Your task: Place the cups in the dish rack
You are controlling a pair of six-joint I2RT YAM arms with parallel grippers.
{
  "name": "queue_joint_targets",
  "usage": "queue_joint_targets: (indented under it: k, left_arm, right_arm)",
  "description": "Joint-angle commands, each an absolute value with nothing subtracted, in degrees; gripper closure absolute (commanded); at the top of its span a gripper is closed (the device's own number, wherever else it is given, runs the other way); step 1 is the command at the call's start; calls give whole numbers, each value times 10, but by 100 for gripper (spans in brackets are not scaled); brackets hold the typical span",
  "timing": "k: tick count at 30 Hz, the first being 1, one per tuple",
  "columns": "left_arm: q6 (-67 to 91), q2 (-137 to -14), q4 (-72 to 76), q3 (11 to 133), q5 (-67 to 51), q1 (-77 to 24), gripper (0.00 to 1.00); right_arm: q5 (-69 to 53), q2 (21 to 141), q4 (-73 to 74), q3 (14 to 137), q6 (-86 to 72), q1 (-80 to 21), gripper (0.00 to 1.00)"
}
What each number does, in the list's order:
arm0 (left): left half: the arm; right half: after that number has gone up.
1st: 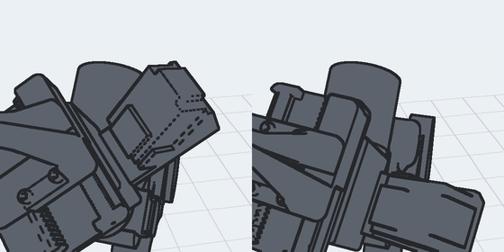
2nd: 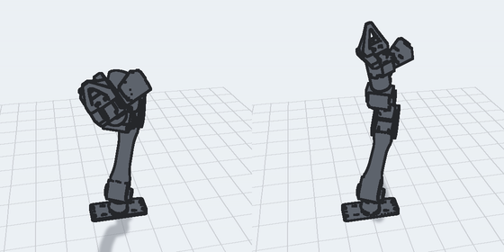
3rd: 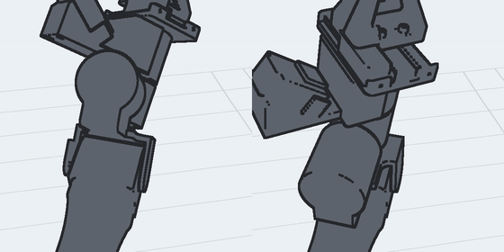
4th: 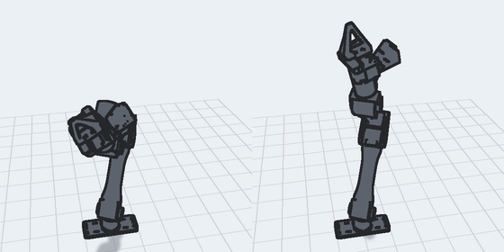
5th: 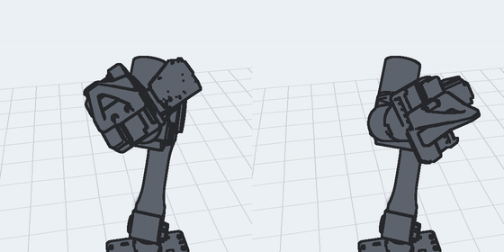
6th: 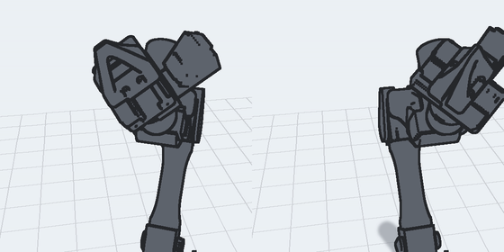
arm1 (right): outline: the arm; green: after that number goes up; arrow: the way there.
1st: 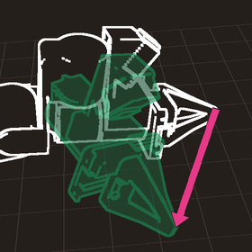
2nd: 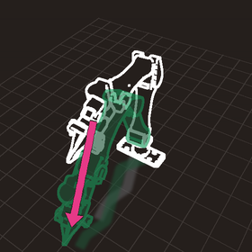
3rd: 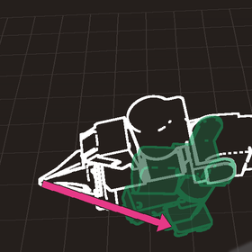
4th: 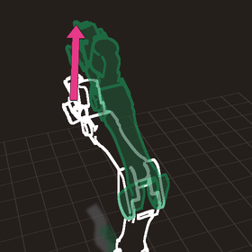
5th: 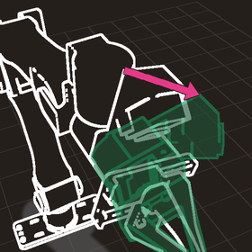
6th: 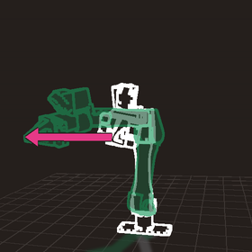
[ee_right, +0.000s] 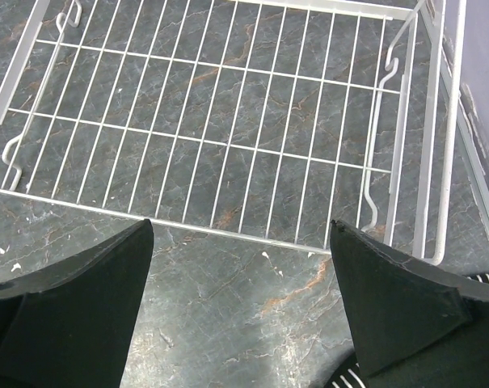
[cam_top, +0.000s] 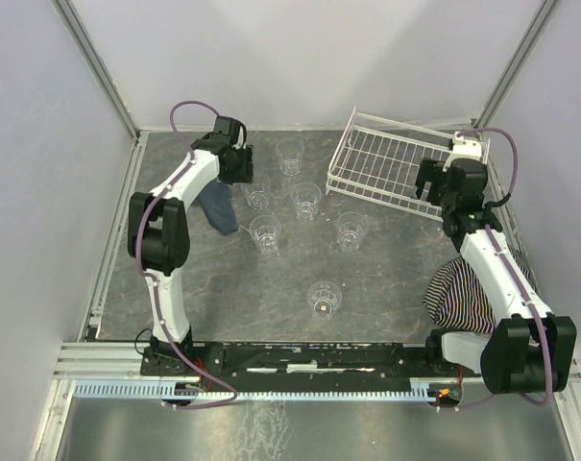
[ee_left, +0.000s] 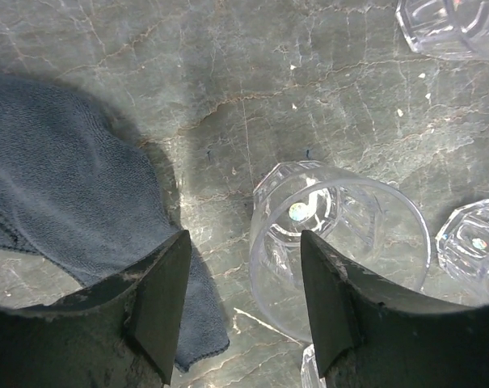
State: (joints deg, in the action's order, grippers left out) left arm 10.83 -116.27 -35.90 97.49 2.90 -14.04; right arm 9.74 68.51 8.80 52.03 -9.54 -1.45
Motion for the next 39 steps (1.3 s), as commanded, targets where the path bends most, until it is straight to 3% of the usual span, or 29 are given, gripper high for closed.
queue_joint_targets:
  k: [1,9,14,15,21,28,35,39]
  left_arm:
    - [102,-1180,-376,1009,32,-149,39]
    - [99,-1210,-393,1036,32,-149,55]
    - [101,-1226,-400,1054,10,-149,94]
    - [104,-1227,-400,1057,0,-149,97]
    - [145,-1224,-388,1091,-93,-133,97]
    - [232,-1186,-292,1056,-252,-78,97]
    - [361,-1125,-135,966,-412,-47,97]
    - [514,-1078,36,870,-478,-49,97]
  right_arm:
    - [107,672,80,528,-90,-16,2]
    - [94,674,87,535,-94,-15,3]
    - [80,681,95,549,-107,-16,4]
    - [70,686,98,555,-111,-15,5]
    - [-97,727,137,636,-127,-16,9]
    - [-291,778,140,707,-239,-19,0]
    - [-431,840,-5,713,-453,-21,0]
    - [-469,871,-138,700,-583,-40,1]
